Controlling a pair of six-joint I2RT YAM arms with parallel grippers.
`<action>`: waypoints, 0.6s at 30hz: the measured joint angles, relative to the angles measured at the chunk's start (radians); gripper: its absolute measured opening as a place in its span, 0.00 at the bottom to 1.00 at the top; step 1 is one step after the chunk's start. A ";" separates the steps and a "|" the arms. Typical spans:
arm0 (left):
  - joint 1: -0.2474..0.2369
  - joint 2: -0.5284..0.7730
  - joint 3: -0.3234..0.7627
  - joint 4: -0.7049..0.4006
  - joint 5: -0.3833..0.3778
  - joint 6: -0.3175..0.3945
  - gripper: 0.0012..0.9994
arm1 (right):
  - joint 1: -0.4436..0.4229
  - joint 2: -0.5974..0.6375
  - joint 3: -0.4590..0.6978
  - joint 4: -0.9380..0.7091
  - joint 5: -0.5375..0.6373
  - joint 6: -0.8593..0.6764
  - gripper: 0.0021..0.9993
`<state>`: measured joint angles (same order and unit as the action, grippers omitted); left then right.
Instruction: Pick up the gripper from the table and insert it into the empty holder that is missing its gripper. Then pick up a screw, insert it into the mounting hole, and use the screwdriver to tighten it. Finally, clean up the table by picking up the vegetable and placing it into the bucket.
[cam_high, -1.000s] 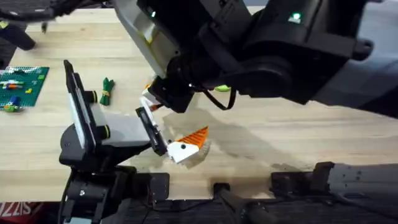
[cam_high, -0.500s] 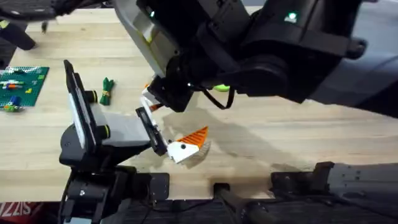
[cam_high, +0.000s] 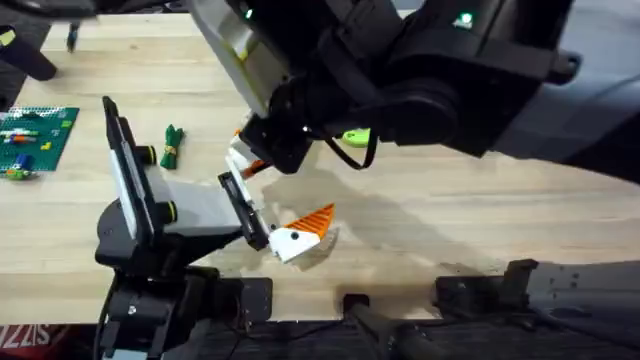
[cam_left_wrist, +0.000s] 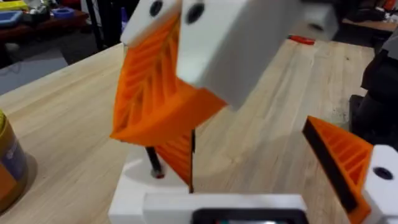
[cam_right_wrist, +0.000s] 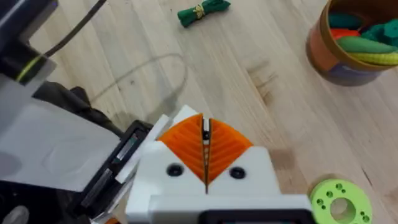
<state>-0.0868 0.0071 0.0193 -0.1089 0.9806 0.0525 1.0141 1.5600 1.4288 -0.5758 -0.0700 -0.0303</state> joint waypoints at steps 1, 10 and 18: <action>0.000 0.000 0.000 0.000 0.000 0.000 0.99 | -0.003 0.001 0.000 0.000 -0.002 0.000 0.00; 0.000 0.000 0.000 0.000 0.000 0.000 0.99 | -0.008 0.014 0.000 0.016 -0.003 0.000 0.00; 0.000 0.000 0.000 0.000 0.002 0.000 0.99 | -0.008 0.014 0.000 -0.001 -0.003 0.000 0.00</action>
<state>-0.0868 0.0073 0.0193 -0.1093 0.9823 0.0525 1.0065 1.5738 1.4292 -0.5771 -0.0732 -0.0299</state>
